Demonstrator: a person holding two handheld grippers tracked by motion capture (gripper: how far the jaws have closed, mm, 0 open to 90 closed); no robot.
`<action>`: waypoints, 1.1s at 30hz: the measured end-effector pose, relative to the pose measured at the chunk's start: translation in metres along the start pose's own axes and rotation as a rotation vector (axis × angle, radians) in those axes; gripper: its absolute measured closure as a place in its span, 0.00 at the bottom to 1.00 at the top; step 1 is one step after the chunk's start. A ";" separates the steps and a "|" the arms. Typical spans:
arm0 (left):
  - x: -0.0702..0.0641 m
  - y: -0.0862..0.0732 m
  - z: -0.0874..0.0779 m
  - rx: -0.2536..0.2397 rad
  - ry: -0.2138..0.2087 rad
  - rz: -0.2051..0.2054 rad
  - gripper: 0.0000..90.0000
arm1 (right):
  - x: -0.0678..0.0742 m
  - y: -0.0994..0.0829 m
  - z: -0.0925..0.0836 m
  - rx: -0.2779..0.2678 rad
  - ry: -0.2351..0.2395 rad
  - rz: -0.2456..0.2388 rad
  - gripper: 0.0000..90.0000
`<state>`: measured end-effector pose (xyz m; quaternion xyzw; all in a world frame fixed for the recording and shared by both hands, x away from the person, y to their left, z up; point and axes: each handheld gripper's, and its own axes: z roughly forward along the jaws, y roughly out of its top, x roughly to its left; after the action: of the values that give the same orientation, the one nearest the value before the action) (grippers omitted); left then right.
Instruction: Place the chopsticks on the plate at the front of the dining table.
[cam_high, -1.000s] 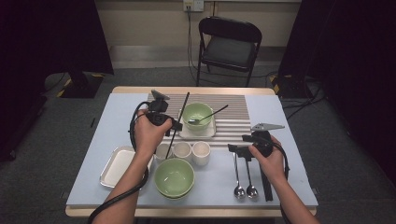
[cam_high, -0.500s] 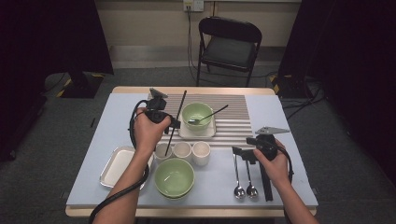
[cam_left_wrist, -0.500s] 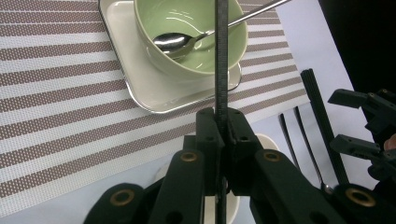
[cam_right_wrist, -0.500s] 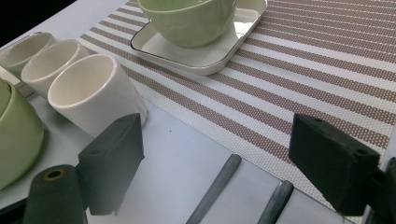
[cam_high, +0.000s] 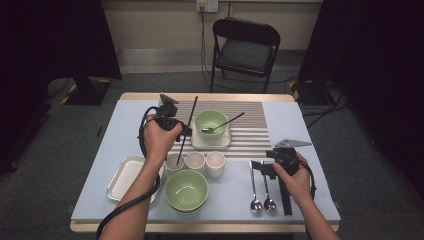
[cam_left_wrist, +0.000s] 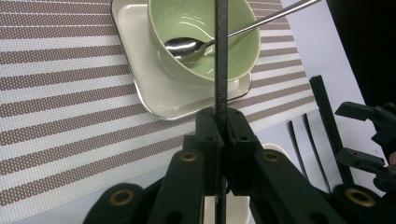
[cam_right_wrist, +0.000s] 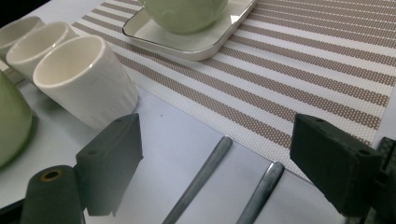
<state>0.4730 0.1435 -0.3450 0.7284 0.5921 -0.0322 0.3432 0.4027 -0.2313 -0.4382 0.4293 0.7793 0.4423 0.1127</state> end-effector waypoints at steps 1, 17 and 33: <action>0.001 0.000 0.000 0.003 0.008 0.000 0.95 | -0.001 -0.001 0.000 0.007 -0.003 -0.005 0.18; 0.010 0.001 0.004 0.000 0.016 -0.021 0.96 | -0.016 -0.012 -0.002 0.037 -0.060 0.002 0.18; 0.012 0.003 0.005 0.000 0.009 -0.045 0.96 | -0.030 -0.022 -0.004 0.063 -0.109 0.020 0.18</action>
<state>0.4813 0.1510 -0.3530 0.7152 0.6097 -0.0367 0.3399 0.4059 -0.2619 -0.4586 0.4639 0.7812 0.3946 0.1371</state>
